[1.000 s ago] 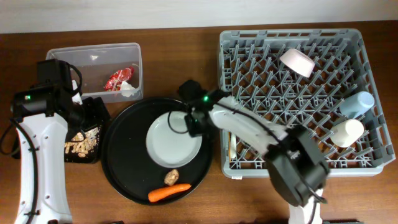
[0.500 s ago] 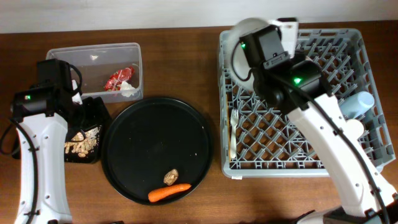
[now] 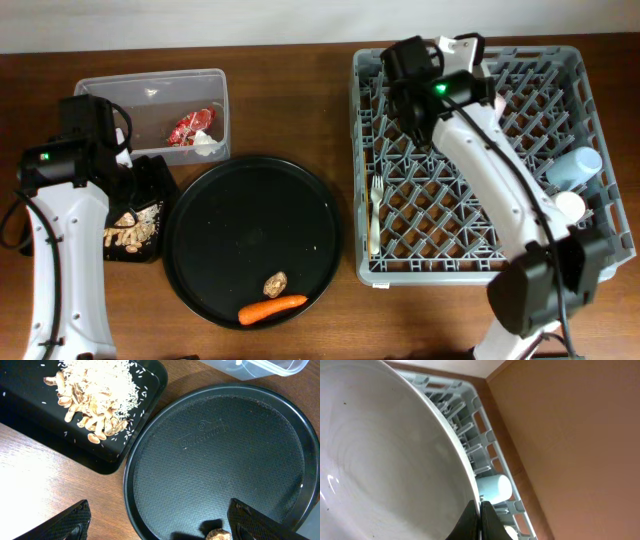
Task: Sort waste into correct bins and load items into the dishwasher rack
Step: 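Lift the white plate with the right gripper and carry it into the rack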
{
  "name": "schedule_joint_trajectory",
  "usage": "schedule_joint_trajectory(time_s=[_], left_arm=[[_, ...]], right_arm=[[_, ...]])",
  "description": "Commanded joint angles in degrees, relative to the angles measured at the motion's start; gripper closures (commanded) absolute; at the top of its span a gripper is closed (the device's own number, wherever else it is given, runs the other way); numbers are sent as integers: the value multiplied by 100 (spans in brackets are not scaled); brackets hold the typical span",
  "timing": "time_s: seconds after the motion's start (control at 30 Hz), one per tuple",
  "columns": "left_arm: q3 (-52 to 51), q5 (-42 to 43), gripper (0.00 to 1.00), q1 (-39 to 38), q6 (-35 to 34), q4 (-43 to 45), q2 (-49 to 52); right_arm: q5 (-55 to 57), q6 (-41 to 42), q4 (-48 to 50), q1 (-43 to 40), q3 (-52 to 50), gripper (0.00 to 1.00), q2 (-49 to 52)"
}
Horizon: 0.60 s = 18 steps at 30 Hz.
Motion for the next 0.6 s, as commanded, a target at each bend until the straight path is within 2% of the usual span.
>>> schedule_joint_trajectory(time_s=[0.0, 0.23, 0.43, 0.47, 0.5, 0.53, 0.57], left_arm=[[-59, 24, 13, 22, -55, 13, -35], [-59, 24, 13, 22, -57, 13, -35], [-59, 24, 13, 22, -55, 15, -35], [-59, 24, 13, 22, -57, 15, -35], [-59, 24, 13, 22, -57, 15, -35], [-59, 24, 13, 22, -55, 13, -35], [-59, 24, 13, 22, -57, 11, -35]], right_arm=[[-55, 96, -24, -31, -61, 96, 306], [-1008, 269, -96, 162, -61, 96, 555], [-1075, 269, -33, 778, -55, 96, 549], [-1073, 262, -17, 922, -55, 90, 549], [-1071, 236, -31, 1067, -55, 68, 549], [-1062, 238, -52, 1174, -55, 38, 549], [-1029, 243, -118, 1276, -55, 23, 544]])
